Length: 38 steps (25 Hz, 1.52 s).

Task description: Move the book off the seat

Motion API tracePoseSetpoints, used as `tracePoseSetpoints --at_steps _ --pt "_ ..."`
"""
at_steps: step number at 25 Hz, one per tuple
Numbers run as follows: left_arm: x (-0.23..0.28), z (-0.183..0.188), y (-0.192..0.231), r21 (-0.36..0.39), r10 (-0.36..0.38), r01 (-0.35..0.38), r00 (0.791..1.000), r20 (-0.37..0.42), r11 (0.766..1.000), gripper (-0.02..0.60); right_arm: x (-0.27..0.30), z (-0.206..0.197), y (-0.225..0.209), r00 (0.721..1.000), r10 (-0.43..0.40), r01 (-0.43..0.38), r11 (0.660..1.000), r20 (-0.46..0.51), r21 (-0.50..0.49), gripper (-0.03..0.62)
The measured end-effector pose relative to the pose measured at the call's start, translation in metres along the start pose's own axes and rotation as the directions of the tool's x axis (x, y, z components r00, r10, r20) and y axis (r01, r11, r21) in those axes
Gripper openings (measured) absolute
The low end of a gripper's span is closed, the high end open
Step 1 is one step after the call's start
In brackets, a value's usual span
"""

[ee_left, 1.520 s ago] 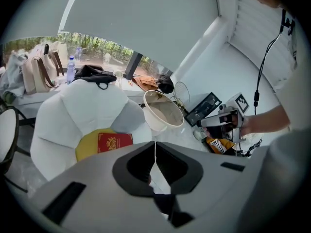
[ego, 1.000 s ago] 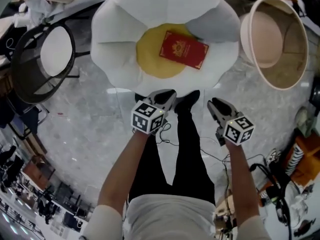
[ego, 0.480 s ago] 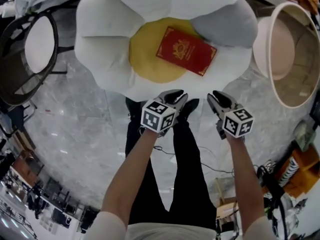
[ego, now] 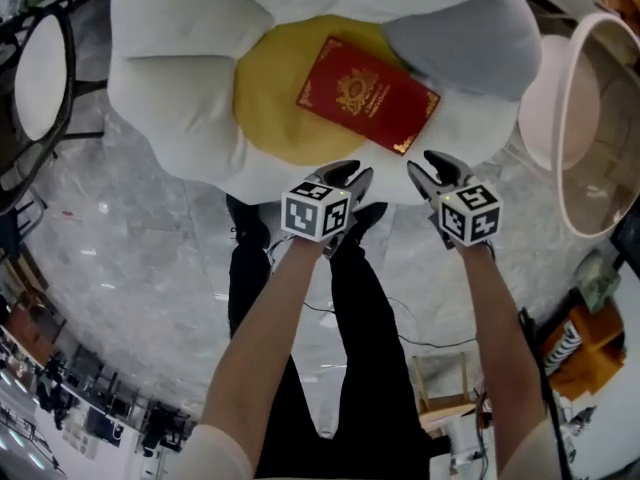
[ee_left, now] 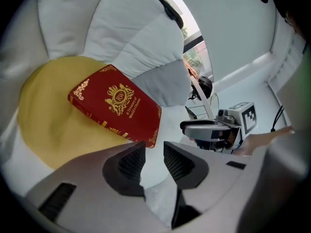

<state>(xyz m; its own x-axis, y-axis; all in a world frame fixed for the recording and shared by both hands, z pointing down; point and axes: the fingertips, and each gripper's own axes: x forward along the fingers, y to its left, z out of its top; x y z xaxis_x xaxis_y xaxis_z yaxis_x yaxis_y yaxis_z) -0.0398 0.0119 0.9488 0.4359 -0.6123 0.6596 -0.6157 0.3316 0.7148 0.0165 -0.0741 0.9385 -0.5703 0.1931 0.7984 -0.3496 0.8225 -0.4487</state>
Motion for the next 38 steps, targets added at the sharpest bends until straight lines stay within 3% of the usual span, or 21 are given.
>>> tracePoseSetpoints --at_steps 8,12,19,24,29,32,38 --pt "0.052 0.003 0.037 -0.161 0.038 -0.031 0.998 0.041 0.987 0.134 0.046 0.028 -0.061 0.997 -0.069 0.062 0.982 -0.035 -0.180 0.196" --pt "0.073 0.000 0.051 -0.308 0.041 -0.014 0.996 0.079 0.951 0.144 0.058 0.052 -0.084 0.996 -0.091 0.085 0.972 -0.017 -0.220 0.196" --pt "0.093 0.000 0.069 -0.434 0.058 0.010 0.988 0.143 0.901 0.210 0.086 0.068 -0.099 0.994 -0.078 0.046 0.936 -0.077 -0.350 0.250" --pt "0.108 0.003 0.075 -0.438 0.009 0.065 0.986 0.165 0.896 0.254 0.105 0.055 -0.112 0.990 -0.041 -0.009 0.938 -0.138 -0.347 0.290" --pt "0.115 0.018 0.067 -0.450 -0.076 0.166 0.974 0.212 0.878 0.379 0.104 0.053 -0.106 0.981 0.052 -0.100 0.960 -0.185 -0.261 0.299" --pt "0.119 0.014 0.073 -0.447 -0.049 0.125 0.983 0.177 0.886 0.341 0.105 0.041 -0.097 0.969 0.058 -0.128 0.949 -0.242 -0.287 0.301" --pt "0.097 0.012 0.067 -0.411 -0.068 0.122 0.987 0.144 0.903 0.337 0.084 0.041 -0.079 0.982 0.037 -0.089 0.955 -0.186 -0.284 0.279"
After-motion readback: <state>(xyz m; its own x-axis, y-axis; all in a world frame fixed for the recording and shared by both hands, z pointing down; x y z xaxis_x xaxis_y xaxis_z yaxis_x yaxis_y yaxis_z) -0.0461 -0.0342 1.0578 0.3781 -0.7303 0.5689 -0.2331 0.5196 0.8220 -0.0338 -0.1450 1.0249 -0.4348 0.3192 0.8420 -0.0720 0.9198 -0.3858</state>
